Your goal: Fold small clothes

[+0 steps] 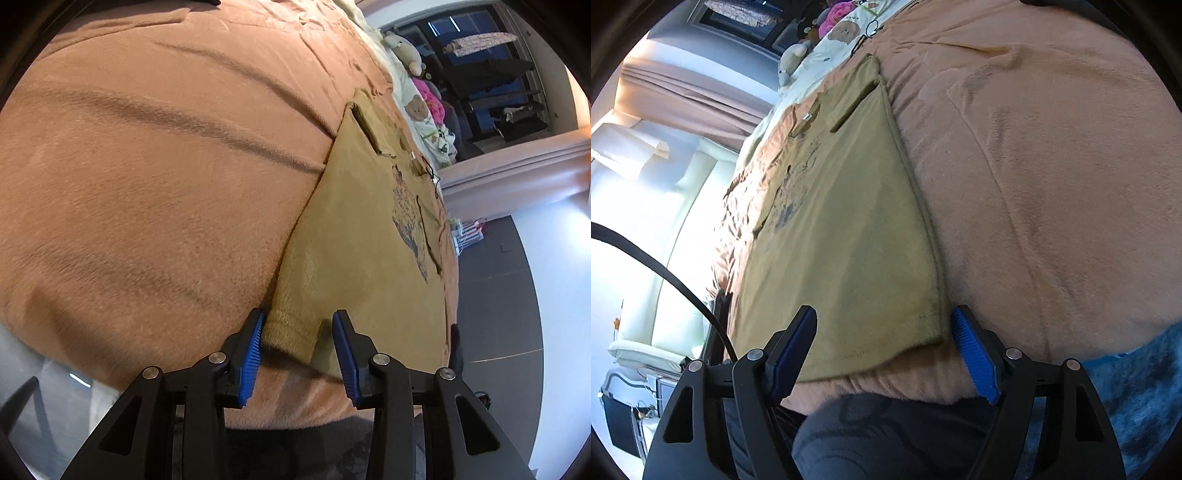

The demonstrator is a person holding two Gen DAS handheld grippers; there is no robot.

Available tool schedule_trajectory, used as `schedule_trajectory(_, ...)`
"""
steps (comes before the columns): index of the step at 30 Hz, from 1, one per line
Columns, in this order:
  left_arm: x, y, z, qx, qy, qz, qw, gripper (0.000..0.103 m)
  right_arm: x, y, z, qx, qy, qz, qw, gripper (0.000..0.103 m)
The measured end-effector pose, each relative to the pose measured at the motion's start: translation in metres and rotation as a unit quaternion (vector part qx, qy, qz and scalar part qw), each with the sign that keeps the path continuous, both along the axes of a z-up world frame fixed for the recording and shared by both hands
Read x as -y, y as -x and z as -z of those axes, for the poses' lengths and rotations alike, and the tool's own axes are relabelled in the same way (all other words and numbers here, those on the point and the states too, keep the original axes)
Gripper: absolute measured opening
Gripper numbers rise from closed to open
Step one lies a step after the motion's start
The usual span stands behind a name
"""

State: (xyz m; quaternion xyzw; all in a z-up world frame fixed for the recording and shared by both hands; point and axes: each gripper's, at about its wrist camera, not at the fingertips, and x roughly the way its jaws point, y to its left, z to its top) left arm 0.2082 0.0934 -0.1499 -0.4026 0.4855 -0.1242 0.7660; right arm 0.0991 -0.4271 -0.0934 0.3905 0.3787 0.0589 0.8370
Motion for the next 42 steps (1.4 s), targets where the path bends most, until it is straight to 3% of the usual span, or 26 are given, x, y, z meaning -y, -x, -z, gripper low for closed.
schedule_trajectory(6, 0.002, 0.001, 0.0, 0.0, 0.012, 0.001, 0.9999, 0.038, 0.002, 0.004, 0.01, 0.011, -0.025, 0.003, 1.0, 0.061)
schedule_trajectory(11, -0.006, 0.003, 0.008, -0.004, 0.025, -0.02, 0.9995, 0.024, 0.006, 0.011, 0.019, 0.013, -0.039, -0.002, 0.999, 0.058)
schedule_trajectory(14, -0.012, 0.0, 0.009, -0.002, 0.029, -0.043, 0.9987, 0.02, 0.008, 0.005, 0.02, 0.004, -0.03, 0.004, 1.0, 0.049)
schedule_trajectory(18, -0.013, -0.001, 0.007, -0.002, 0.02, -0.052, 0.9985, 0.012, 0.006, -0.004, 0.014, -0.012, 0.008, 0.008, 1.0, 0.012)
schedule_trajectory(19, -0.013, 0.001, 0.004, 0.0, 0.015, -0.051, 0.9986, 0.007, 0.006, -0.003, 0.013, -0.009, 0.006, 0.004, 1.0, 0.008)
schedule_trajectory(34, -0.007, 0.031, -0.078, 0.096, -0.003, -0.042, 0.9945, 0.004, 0.001, 0.052, -0.04, 0.085, 0.015, 0.008, 0.996, 0.003)
schedule_trajectory(42, -0.011, 0.069, -0.103, 0.126, -0.002, -0.037, 0.9913, 0.004, 0.012, 0.091, -0.044, 0.12, 0.012, 0.002, 0.993, 0.003)
